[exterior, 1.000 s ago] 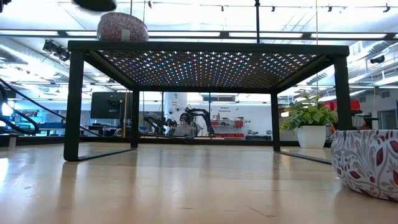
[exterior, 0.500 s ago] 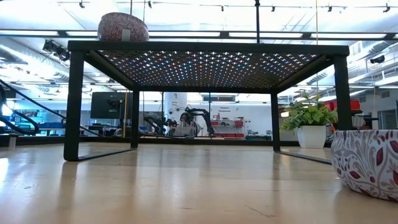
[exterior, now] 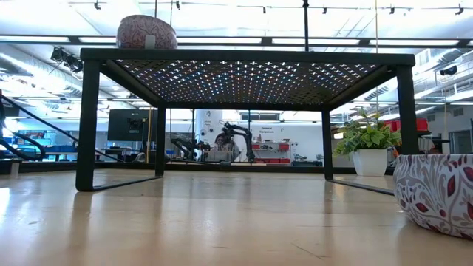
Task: Pick & Place candle stick holders
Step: Put the bottom black candle holder on the shelf aligned with the other black candle holder
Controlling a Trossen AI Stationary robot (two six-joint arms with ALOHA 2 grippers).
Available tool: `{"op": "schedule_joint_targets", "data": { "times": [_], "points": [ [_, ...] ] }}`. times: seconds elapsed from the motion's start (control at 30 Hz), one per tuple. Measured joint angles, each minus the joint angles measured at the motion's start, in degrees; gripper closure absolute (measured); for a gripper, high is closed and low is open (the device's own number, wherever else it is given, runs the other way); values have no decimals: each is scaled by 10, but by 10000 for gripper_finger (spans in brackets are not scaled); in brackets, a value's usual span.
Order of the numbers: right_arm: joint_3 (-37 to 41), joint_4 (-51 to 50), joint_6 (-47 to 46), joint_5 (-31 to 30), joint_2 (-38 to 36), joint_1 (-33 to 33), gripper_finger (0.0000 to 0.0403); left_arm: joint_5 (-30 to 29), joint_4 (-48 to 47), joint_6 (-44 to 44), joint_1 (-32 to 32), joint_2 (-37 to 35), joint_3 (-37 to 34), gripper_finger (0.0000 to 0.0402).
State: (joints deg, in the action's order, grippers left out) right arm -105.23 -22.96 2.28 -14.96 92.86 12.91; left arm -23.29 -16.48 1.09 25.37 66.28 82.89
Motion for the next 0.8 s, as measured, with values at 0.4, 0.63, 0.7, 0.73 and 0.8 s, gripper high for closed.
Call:
{"op": "schedule_joint_targets", "data": {
  "times": [0.4,0.63,0.7,0.73,0.8],
  "points": [
    [0,22,2,22,9,-12,295,87,29,-19,-64,27,0,387],
    [0,32,2,42,9,-11,295,105,33,-20,-82,32,0,387],
    [0,30,2,49,9,-11,295,106,32,-20,-84,33,0,387],
    [0,31,2,56,9,-11,295,106,33,-20,-84,32,0,387],
    [0,37,2,66,9,-11,295,105,36,-20,-84,32,0,387]
  ]
}}
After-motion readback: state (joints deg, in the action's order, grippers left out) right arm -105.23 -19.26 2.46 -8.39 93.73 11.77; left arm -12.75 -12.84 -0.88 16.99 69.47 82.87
